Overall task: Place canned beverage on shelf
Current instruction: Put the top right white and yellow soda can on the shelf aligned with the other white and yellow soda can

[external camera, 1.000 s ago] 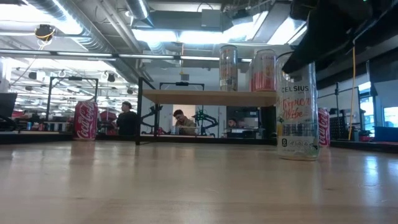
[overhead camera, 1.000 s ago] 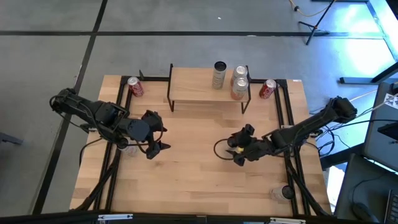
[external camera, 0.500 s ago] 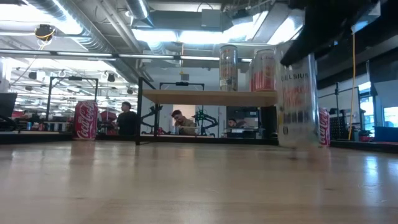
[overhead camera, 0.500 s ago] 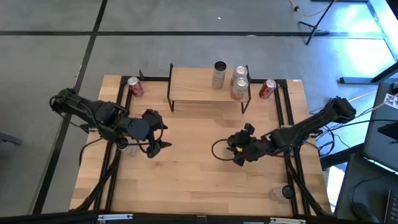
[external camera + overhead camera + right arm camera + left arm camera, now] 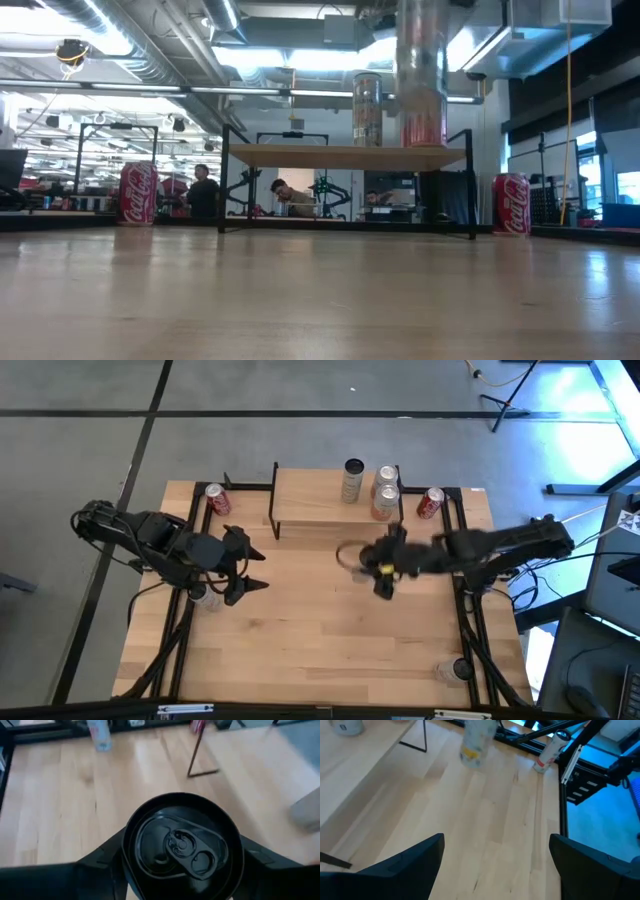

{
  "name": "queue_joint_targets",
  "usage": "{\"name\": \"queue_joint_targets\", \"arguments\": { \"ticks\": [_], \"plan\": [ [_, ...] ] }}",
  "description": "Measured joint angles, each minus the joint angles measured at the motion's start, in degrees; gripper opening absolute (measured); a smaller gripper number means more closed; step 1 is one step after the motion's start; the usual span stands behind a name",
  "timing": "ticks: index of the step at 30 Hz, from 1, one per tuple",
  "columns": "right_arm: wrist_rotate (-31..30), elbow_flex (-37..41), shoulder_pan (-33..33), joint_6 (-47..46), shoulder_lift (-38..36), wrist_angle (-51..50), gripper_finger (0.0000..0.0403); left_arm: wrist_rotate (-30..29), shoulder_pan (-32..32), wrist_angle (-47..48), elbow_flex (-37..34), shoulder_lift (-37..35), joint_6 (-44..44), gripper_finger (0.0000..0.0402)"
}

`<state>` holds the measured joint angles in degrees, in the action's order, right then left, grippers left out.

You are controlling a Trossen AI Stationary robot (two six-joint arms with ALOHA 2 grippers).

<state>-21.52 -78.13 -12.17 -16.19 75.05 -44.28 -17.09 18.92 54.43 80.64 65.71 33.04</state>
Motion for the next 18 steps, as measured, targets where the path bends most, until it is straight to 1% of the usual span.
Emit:
{"name": "queue_joint_targets", "arguments": {
  "ticks": [3, 6, 9, 13, 18],
  "plan": [
    [3.44, -4.72, 5.98, 6.07, 0.00, -0.01, 0.0224, -0.25, -0.25, -0.05, 0.00, 0.00, -0.20, 0.0357],
    [7.03, -6.98, 12.44, 10.33, -0.04, 1.67, 0.0224, -0.24, -0.23, -1.79, 0.00, 0.00, 0.72, 0.0357],
    [9.85, -7.10, 17.47, 12.22, 0.13, 4.90, 0.0224, -0.39, -0.23, -4.29, 0.00, 0.00, 0.70, 0.0357],
    [12.88, -7.17, 22.61, 15.97, 0.38, 8.83, 0.0224, -0.39, -0.23, -4.51, 0.00, 0.00, 0.72, 0.0357],
    [19.46, -7.13, 29.11, 18.53, 2.95, 8.18, 0.0224, -0.39, -0.23, -4.32, 0.00, 0.01, 0.72, 0.0357]
  ]
}}
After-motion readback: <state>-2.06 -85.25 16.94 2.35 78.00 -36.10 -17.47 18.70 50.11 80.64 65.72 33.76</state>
